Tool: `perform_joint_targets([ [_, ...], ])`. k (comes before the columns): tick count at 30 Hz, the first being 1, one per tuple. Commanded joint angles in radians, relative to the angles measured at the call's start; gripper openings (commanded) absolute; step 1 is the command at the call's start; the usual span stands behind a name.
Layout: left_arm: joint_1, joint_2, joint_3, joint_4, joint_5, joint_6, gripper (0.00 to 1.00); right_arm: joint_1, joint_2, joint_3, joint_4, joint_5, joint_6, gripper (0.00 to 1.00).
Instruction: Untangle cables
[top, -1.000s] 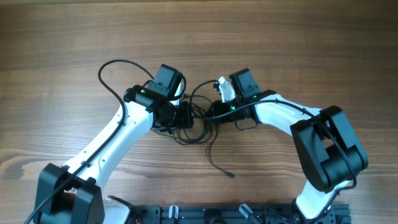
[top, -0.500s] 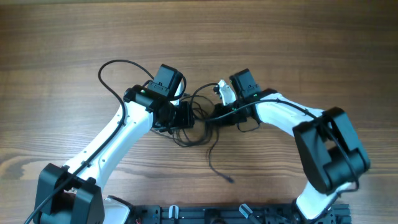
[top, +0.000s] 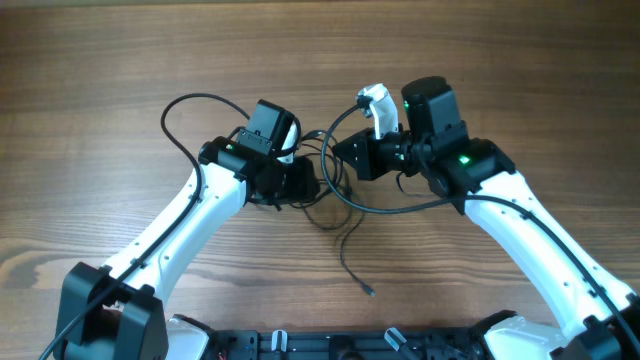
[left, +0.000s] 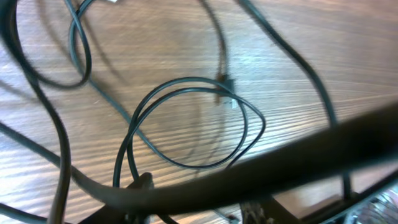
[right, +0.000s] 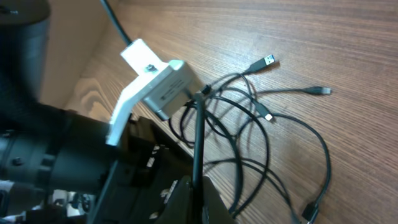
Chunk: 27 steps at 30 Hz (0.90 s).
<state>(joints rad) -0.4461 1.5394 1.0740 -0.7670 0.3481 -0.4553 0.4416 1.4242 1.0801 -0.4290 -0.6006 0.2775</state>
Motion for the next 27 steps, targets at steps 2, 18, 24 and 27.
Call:
perform_joint_targets([
  [2, -0.001, -0.018, -0.008, 0.062, 0.098, -0.004, 0.42, -0.008, -0.006, 0.013, -0.022, 0.006, 0.066, 0.05],
  [18, 0.071, -0.018, -0.009, 0.233, 0.250, -0.138, 0.46, -0.008, -0.006, 0.013, -0.066, 0.028, 0.065, 0.05],
  [24, 0.063, -0.018, -0.010, 0.229, 0.277, -0.137, 0.50, -0.008, -0.006, 0.013, -0.066, 0.028, 0.063, 0.05],
  [27, 0.063, -0.018, -0.010, 0.188, 0.284, -0.137, 0.58, -0.008, -0.006, 0.013, -0.066, 0.029, 0.063, 0.05],
])
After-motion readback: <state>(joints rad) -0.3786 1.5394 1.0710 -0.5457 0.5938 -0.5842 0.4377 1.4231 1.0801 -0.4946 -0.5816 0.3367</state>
